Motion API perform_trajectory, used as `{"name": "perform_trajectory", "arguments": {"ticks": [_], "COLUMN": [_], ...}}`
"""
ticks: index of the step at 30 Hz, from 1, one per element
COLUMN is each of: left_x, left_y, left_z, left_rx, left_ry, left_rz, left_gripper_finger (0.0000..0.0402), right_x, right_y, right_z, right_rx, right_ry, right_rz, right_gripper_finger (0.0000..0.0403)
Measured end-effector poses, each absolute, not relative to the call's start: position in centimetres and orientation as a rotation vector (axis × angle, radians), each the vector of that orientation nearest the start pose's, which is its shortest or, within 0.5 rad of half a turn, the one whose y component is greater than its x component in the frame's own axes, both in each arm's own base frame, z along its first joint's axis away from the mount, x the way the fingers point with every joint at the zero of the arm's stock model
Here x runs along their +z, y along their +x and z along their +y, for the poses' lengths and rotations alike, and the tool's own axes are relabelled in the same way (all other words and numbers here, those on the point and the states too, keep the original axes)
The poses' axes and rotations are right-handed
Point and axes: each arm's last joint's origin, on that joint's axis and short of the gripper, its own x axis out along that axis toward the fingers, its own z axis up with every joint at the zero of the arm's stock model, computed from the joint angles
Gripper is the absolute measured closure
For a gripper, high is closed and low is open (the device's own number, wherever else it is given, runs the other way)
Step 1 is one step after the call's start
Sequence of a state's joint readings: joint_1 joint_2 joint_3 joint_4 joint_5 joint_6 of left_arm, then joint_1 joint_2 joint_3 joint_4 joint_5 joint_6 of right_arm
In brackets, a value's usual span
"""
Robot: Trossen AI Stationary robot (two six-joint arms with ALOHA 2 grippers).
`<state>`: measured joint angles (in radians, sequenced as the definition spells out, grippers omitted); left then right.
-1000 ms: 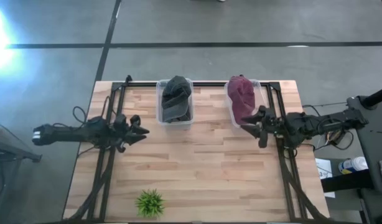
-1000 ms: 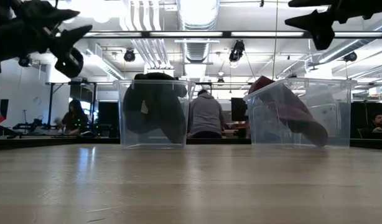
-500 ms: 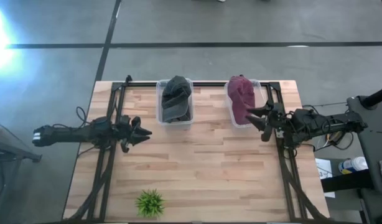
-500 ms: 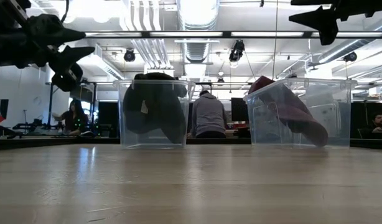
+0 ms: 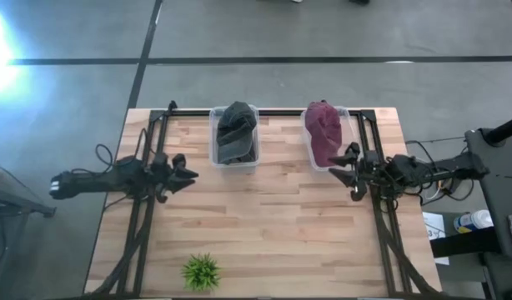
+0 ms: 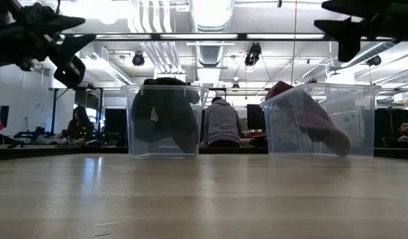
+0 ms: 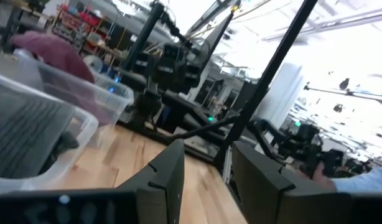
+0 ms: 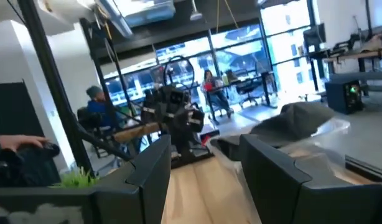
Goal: Pick & Place hat
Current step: Return to Home Position
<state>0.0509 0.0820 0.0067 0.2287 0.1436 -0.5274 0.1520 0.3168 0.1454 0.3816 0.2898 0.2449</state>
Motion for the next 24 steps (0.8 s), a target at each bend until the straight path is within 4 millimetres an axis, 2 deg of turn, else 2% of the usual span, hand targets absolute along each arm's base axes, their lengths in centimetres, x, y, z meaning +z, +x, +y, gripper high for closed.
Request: {"name": "perform_trajectory", "arguments": {"ticks": [11,15,19,24], "left_x": [18.8,18.7,18.7,18.7], "left_y": [9.4,9.5,9.5,9.5], "left_z": [0.1,0.1,0.1,0.1], "left_rx": [-0.145,-0.144,-0.144,-0.144], "left_ry": [-0.501,-0.501,-0.501,-0.501], "left_rz": [-0.208,-0.204,-0.203,-0.201], "left_gripper_finger": [0.0274,0.0274,0.0274,0.0274], "right_x": [19.3,19.1,18.6,17.5], "right_y": [10.9,10.7,10.7,10.8], "right_z": [-0.8,-1.3,-1.8,-1.9], "right_rx": [-0.262,-0.314,-0.357,-0.376], "right_ry": [0.263,0.241,0.231,0.314], "right_rz": [-0.215,-0.224,-0.183,-0.087], "right_gripper_finger": [0.0218,0.0218,0.0218,0.0218]}}
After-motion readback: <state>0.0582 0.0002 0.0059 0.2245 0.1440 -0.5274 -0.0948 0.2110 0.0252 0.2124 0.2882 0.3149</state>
